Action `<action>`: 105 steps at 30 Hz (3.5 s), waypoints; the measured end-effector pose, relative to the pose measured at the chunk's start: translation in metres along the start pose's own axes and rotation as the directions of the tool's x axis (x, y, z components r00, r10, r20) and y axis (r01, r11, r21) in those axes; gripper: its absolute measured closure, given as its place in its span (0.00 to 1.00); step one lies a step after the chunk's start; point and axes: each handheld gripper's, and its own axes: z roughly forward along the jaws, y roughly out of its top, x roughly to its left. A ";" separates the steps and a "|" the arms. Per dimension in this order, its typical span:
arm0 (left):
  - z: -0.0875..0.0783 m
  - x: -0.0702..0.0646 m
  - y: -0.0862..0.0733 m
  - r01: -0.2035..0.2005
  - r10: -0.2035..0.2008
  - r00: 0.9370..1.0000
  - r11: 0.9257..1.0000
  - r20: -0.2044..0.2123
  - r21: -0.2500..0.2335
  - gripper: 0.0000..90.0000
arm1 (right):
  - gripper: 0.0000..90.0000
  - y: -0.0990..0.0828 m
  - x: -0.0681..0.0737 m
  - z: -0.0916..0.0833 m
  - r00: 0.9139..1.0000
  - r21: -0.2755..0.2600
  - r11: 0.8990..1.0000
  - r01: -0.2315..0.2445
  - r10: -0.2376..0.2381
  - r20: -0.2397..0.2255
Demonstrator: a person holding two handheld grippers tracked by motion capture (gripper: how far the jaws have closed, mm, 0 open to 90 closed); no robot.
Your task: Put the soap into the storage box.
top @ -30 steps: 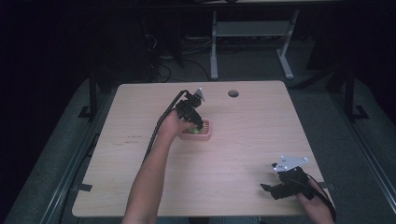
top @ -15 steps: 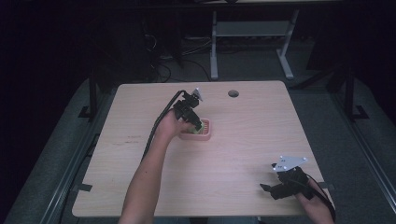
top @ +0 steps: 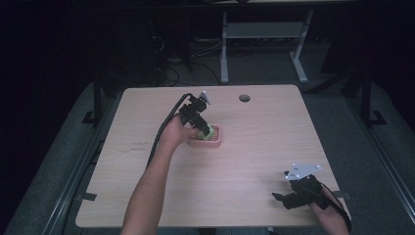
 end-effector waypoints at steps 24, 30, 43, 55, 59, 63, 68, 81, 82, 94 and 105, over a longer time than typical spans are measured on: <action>-0.019 -0.003 -0.018 -0.026 0.027 1.000 0.999 0.008 -0.033 0.26 | 0.15 -0.001 -0.002 -0.002 1.000 -0.009 1.000 -0.012 0.012 0.013; -0.022 -0.005 -0.027 -0.026 0.027 0.999 0.998 0.019 -0.049 0.26 | 0.16 -0.001 -0.002 -0.001 1.000 -0.004 1.000 -0.025 0.025 0.012; -0.027 -0.012 -0.045 -0.033 0.036 0.999 0.994 0.030 -0.101 0.25 | 0.16 -0.001 -0.001 -0.001 0.999 0.000 0.999 -0.032 0.032 0.015; -0.025 -0.014 -0.059 -0.029 0.033 0.999 0.994 0.036 -0.109 0.25 | 0.16 -0.001 -0.002 0.000 0.999 0.002 0.999 -0.034 0.034 0.023; -0.025 -0.014 -0.065 -0.025 0.030 0.999 0.993 0.043 -0.113 0.25 | 0.16 -0.001 -0.001 0.001 0.999 0.001 1.000 -0.030 0.030 0.023; -0.024 -0.014 -0.072 -0.017 0.022 0.999 0.993 0.042 -0.116 0.25 | 0.16 -0.001 -0.001 0.001 0.999 0.000 1.000 -0.031 0.031 0.025; -0.022 -0.015 -0.079 -0.028 0.033 0.999 0.994 0.042 -0.103 0.25 | 0.16 -0.001 -0.001 0.002 0.999 0.007 1.000 -0.029 0.028 0.025; -0.024 -0.022 -0.094 -0.041 0.045 0.998 0.993 0.032 -0.107 0.25 | 0.16 -0.001 -0.001 0.002 0.999 0.000 0.999 -0.036 0.036 0.032; -0.024 -0.022 -0.096 -0.042 0.046 0.998 0.993 0.033 -0.109 0.25 | 0.16 -0.001 -0.001 0.002 0.999 0.001 0.999 -0.036 0.036 0.032; -0.025 -0.022 -0.115 -0.043 0.047 0.998 0.993 0.032 -0.110 0.25 | 0.16 -0.005 -0.006 -0.001 0.997 -0.003 0.998 -0.058 0.058 0.049; -0.023 -0.027 -0.135 -0.039 0.044 0.999 0.991 0.032 -0.128 0.25 | 0.16 -0.005 -0.005 0.000 0.997 0.004 0.998 -0.058 0.058 0.052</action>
